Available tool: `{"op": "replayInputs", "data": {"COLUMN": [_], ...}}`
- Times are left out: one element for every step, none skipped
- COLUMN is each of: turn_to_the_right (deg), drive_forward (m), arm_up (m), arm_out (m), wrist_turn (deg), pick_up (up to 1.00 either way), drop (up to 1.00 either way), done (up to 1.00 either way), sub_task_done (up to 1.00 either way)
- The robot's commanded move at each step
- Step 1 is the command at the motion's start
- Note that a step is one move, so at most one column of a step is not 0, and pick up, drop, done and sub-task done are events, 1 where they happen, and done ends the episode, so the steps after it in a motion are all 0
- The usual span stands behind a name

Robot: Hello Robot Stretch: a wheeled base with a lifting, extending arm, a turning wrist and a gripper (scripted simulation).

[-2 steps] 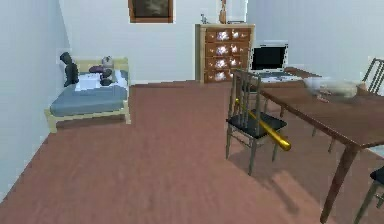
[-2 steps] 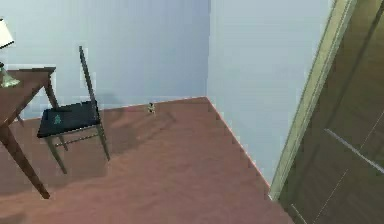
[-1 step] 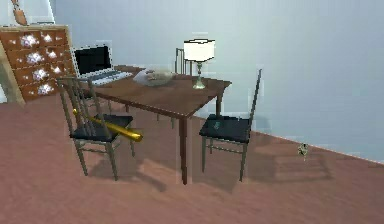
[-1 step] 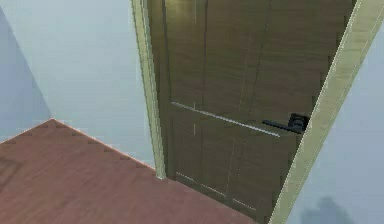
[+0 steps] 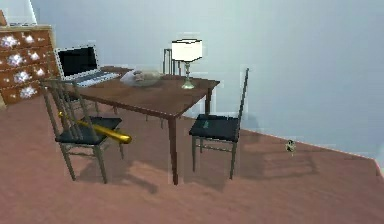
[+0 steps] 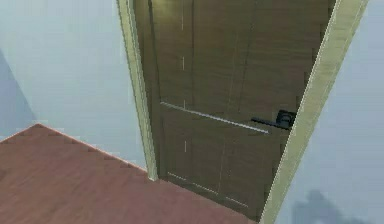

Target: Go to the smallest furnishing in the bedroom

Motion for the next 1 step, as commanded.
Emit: {"op": "replayInputs", "data": {"turn_to_the_right": [0.0], "drive_forward": [0.65], "arm_up": [0.00], "arm_out": [0.00], "wrist_turn": [0.0], "pick_up": [0.00], "drop": [0.00], "done": [0.00], "sub_task_done": [0.00]}}
